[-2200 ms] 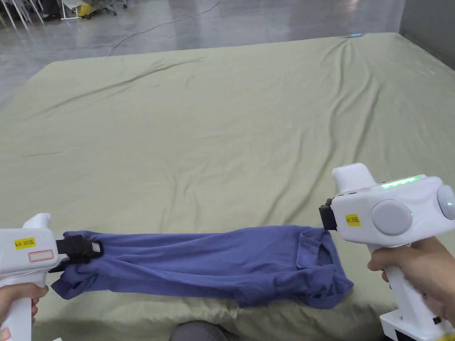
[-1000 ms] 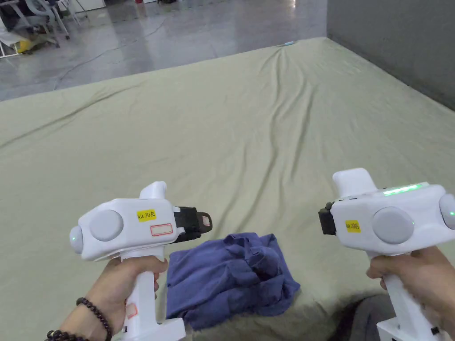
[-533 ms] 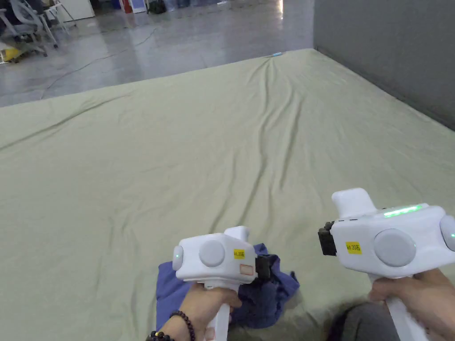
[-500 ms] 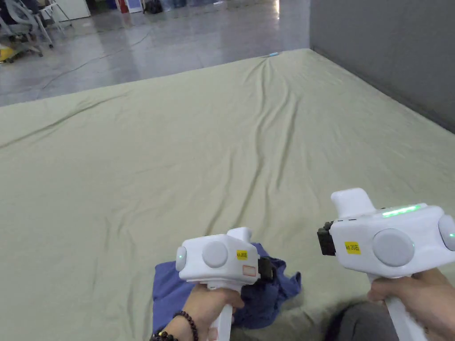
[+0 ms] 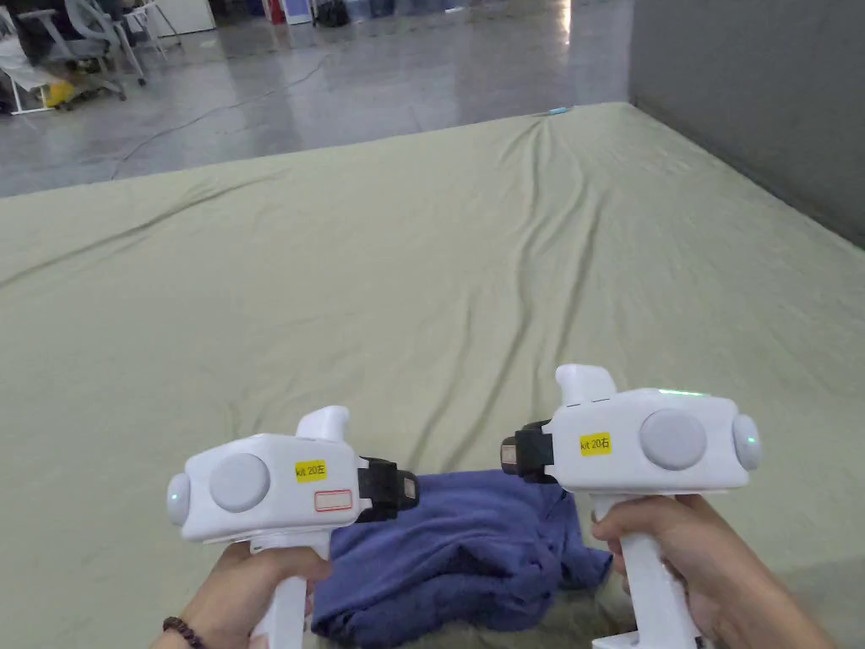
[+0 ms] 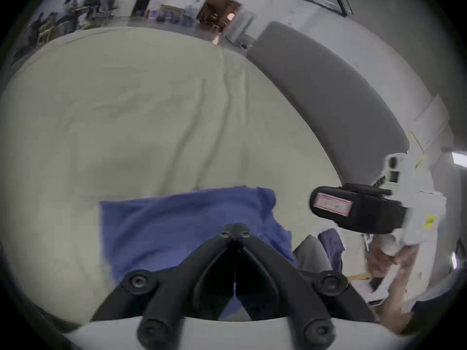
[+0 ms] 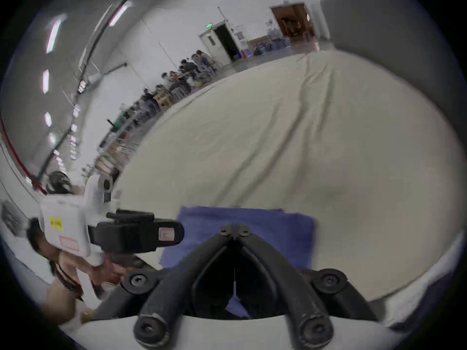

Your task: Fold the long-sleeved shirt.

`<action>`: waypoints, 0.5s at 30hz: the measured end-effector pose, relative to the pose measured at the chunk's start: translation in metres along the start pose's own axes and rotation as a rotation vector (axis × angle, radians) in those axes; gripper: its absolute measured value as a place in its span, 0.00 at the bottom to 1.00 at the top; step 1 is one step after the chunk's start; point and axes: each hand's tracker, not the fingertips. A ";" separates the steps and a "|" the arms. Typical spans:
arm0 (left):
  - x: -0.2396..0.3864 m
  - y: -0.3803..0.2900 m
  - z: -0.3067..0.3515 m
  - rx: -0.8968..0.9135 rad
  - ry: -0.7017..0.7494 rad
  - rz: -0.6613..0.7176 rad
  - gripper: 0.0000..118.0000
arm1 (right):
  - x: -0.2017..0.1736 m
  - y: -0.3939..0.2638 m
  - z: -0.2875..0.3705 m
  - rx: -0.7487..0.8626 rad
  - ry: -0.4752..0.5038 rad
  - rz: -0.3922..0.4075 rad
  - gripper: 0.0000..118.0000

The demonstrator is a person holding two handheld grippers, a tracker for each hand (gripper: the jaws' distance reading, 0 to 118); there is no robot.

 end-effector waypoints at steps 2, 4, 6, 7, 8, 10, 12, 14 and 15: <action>-0.022 -0.005 0.012 -0.001 0.014 0.023 0.00 | 0.001 0.000 -0.032 -0.079 0.028 -0.059 0.00; -0.040 -0.012 0.018 0.008 0.031 0.068 0.00 | 0.006 -0.006 -0.057 -0.135 0.008 -0.080 0.00; -0.054 -0.018 0.020 0.016 0.031 0.094 0.00 | 0.010 -0.014 -0.076 -0.213 -0.035 -0.056 0.00; -0.061 -0.021 0.019 0.026 0.033 0.110 0.00 | 0.013 -0.020 -0.081 -0.239 -0.062 -0.030 0.00; -0.068 -0.023 0.018 0.029 0.036 0.125 0.00 | 0.020 -0.026 -0.085 -0.264 -0.085 -0.013 0.00; -0.078 -0.025 0.011 0.023 0.026 0.174 0.13 | 0.034 -0.035 -0.089 -0.269 -0.108 -0.031 0.00; -0.088 -0.025 0.002 -0.003 -0.003 0.216 0.56 | 0.049 -0.037 -0.079 -0.218 -0.003 -0.160 0.00; -0.093 -0.028 -0.011 -0.018 -0.013 0.241 0.88 | 0.053 -0.036 -0.079 -0.234 -0.019 -0.165 0.00; -0.096 -0.028 -0.017 -0.012 -0.017 0.254 0.88 | 0.055 -0.036 -0.078 -0.233 -0.016 -0.153 0.00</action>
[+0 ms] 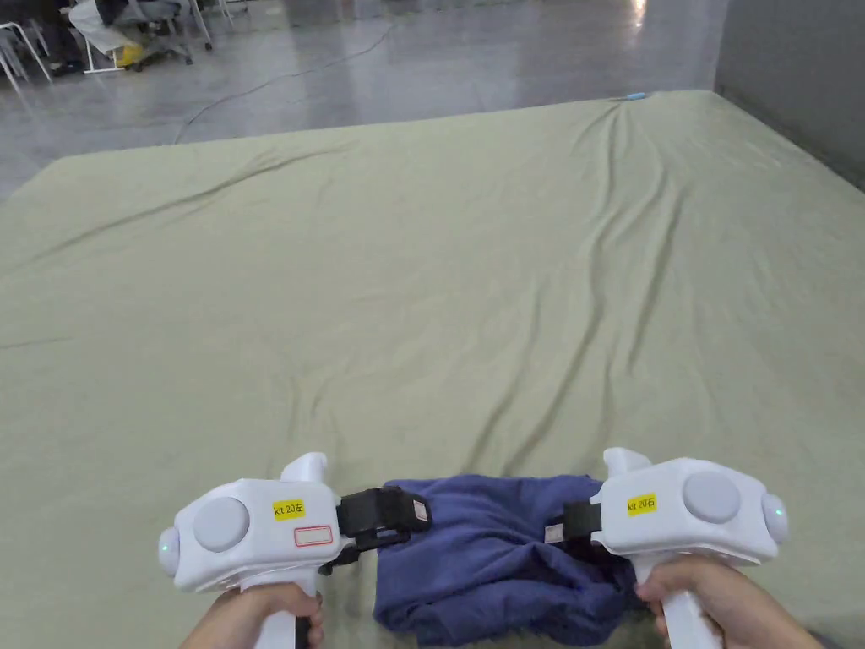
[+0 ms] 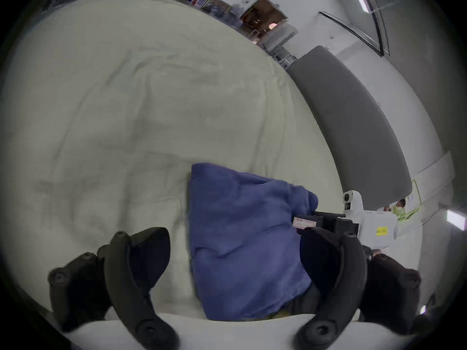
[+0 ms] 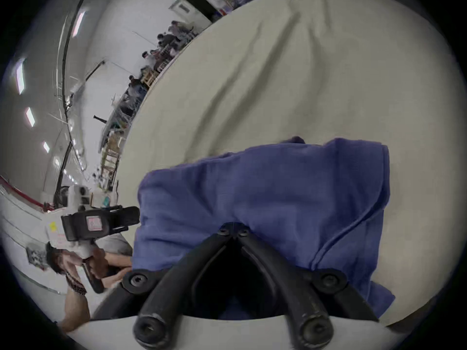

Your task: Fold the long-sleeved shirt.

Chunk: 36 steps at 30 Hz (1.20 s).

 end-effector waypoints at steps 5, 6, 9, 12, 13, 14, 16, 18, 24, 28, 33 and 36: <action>0.000 0.001 -0.028 -0.025 -0.047 0.073 0.87 | -0.002 0.002 -0.003 -0.006 -0.014 0.034 0.00; 0.003 0.001 -0.031 -0.019 -0.062 0.064 0.87 | -0.002 0.002 -0.004 -0.006 -0.015 0.033 0.00; 0.016 -0.001 -0.043 -0.047 -0.174 0.093 0.76 | -0.003 0.002 -0.004 -0.004 -0.014 0.027 0.00; 0.031 -0.014 -0.059 -0.095 -0.153 0.049 0.31 | -0.004 0.001 -0.004 -0.001 -0.022 0.031 0.00; 0.035 -0.016 -0.059 -0.072 -0.090 -0.010 0.26 | -0.004 0.001 -0.005 -0.002 -0.028 0.035 0.00; 0.034 -0.015 -0.056 -0.059 -0.077 -0.043 0.21 | -0.004 0.001 -0.004 -0.001 -0.030 0.035 0.00; 0.028 -0.009 -0.046 -0.068 -0.130 -0.001 0.18 | -0.006 0.002 -0.003 -0.001 -0.029 0.030 0.00; 0.029 -0.010 -0.036 -0.023 -0.073 -0.064 0.17 | -0.013 0.004 0.001 -0.008 -0.025 0.014 0.00; 0.010 0.006 0.008 0.042 -0.090 -0.101 0.17 | -0.096 0.021 0.012 0.074 -0.148 0.192 0.00; -0.045 0.034 0.078 0.110 -0.018 -0.141 0.17 | -0.193 0.034 -0.012 0.155 -0.139 0.366 0.00; -0.148 0.066 0.193 0.196 0.176 -0.174 0.17 | -0.321 0.038 -0.095 0.109 0.015 0.514 0.00; -0.217 0.085 0.254 0.199 0.307 -0.163 0.17 | -0.390 0.028 -0.156 0.092 0.054 0.588 0.00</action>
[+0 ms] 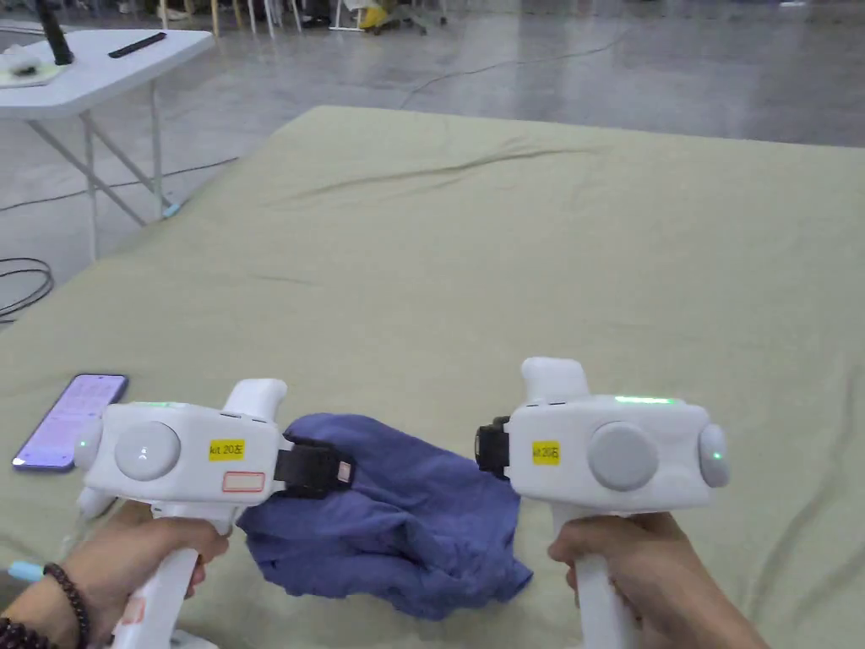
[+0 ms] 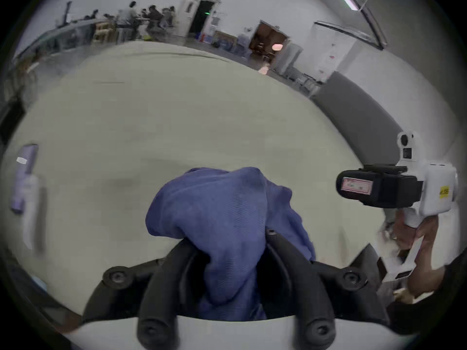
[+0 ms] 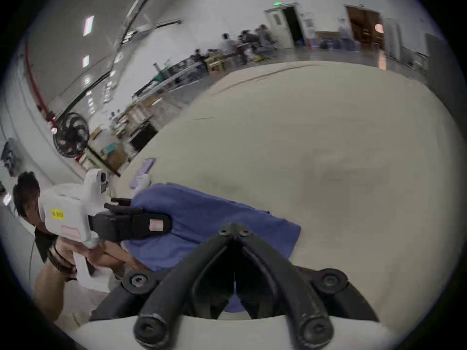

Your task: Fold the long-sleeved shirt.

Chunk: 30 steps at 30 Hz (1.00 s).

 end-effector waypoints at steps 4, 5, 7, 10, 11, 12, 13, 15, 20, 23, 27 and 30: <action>-0.093 0.011 0.022 -0.065 0.135 0.069 0.17 | -0.069 0.006 -0.061 0.011 -0.013 0.073 0.00; -0.103 0.011 0.023 -0.092 0.132 0.071 0.18 | -0.079 0.003 -0.069 0.006 -0.011 0.113 0.00; -0.109 0.009 0.018 -0.108 0.150 0.100 0.35 | -0.097 -0.001 -0.082 0.007 -0.037 0.151 0.00; -0.099 0.004 0.015 -0.040 0.190 0.085 0.99 | -0.100 -0.003 -0.088 -0.006 -0.034 0.150 0.00; -0.096 0.003 0.016 0.012 0.185 0.084 1.00 | -0.098 -0.003 -0.088 -0.013 -0.033 0.154 0.00; -0.092 0.003 0.020 0.046 0.181 0.079 1.00 | -0.096 -0.003 -0.085 -0.016 -0.034 0.157 0.00; -0.086 0.005 0.022 0.074 0.210 0.081 1.00 | -0.090 -0.002 -0.080 -0.018 -0.034 0.159 0.00; -0.074 0.010 0.030 0.077 0.296 0.065 1.00 | -0.080 -0.001 -0.063 -0.005 -0.040 0.158 0.00; -0.005 0.021 0.051 0.234 0.379 0.011 0.43 | -0.045 0.010 0.003 0.068 -0.048 0.103 0.00; 0.068 0.026 0.059 0.343 0.466 -0.091 0.00 | -0.015 0.016 0.063 0.173 -0.076 0.106 0.00; 0.181 0.027 0.060 0.526 0.332 -0.206 0.00 | 0.035 0.003 0.162 0.311 -0.153 0.099 0.00; 0.270 0.023 0.053 0.654 0.258 -0.258 0.00 | 0.074 -0.013 0.232 0.411 -0.274 0.096 0.00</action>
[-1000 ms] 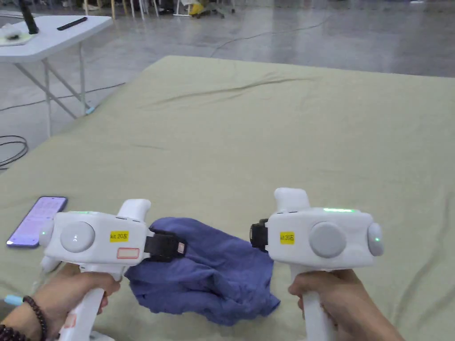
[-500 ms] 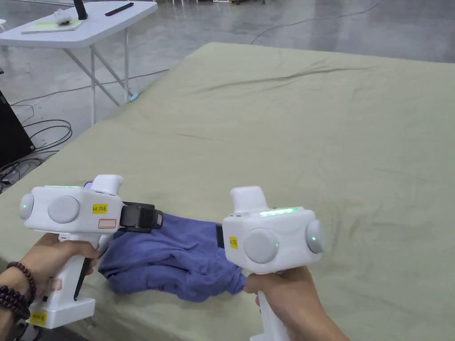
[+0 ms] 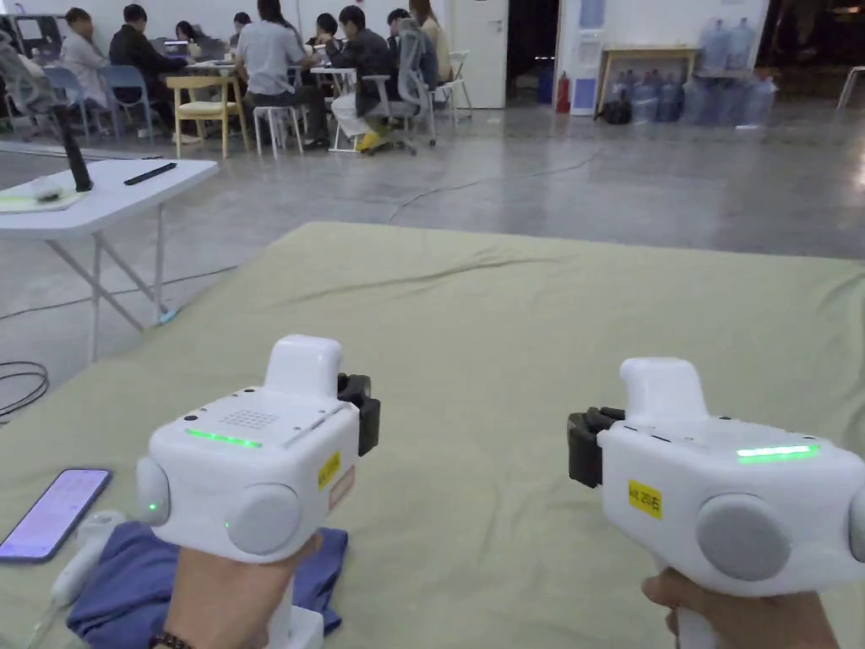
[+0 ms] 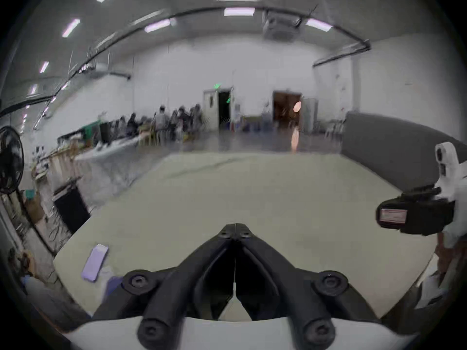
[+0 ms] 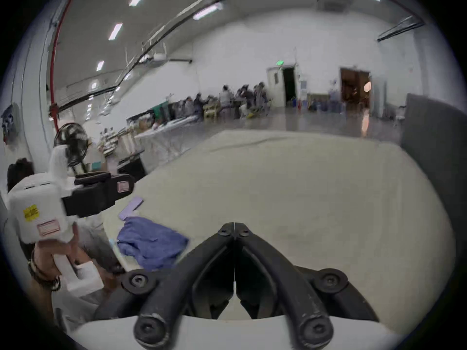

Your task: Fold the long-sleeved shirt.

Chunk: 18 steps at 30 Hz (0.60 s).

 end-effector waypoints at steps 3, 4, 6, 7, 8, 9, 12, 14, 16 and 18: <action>0.080 0.007 0.012 0.167 0.059 -0.125 0.00 | 0.052 -0.001 0.051 0.094 -0.131 0.010 0.00; 0.102 0.008 0.016 0.235 0.055 -0.164 0.00 | 0.067 -0.004 0.066 0.122 -0.169 0.016 0.00; 0.137 0.012 0.020 0.287 -0.002 -0.133 0.00 | 0.089 -0.012 0.092 0.158 -0.304 0.050 0.00; 0.151 0.014 0.018 0.281 -0.027 -0.112 0.00 | 0.095 -0.017 0.102 0.180 -0.355 0.070 0.00; 0.165 0.016 0.016 0.266 -0.021 -0.083 0.00 | 0.103 -0.024 0.113 0.203 -0.391 0.077 0.00; 0.177 0.019 0.015 0.256 -0.024 -0.062 0.00 | 0.109 -0.030 0.123 0.225 -0.404 0.076 0.00; 0.204 0.015 0.019 0.266 -0.015 -0.020 0.00 | 0.121 -0.047 0.142 0.278 -0.444 0.053 0.00; 0.215 0.000 0.028 0.310 0.035 -0.060 0.00 | 0.123 -0.061 0.150 0.302 -0.488 0.040 0.00; 0.223 -0.019 0.038 0.293 0.029 -0.065 0.00 | 0.122 -0.077 0.153 0.307 -0.532 0.037 0.00; 0.222 -0.038 0.048 0.250 0.012 0.010 0.00 | 0.123 -0.095 0.156 0.302 -0.512 0.023 0.00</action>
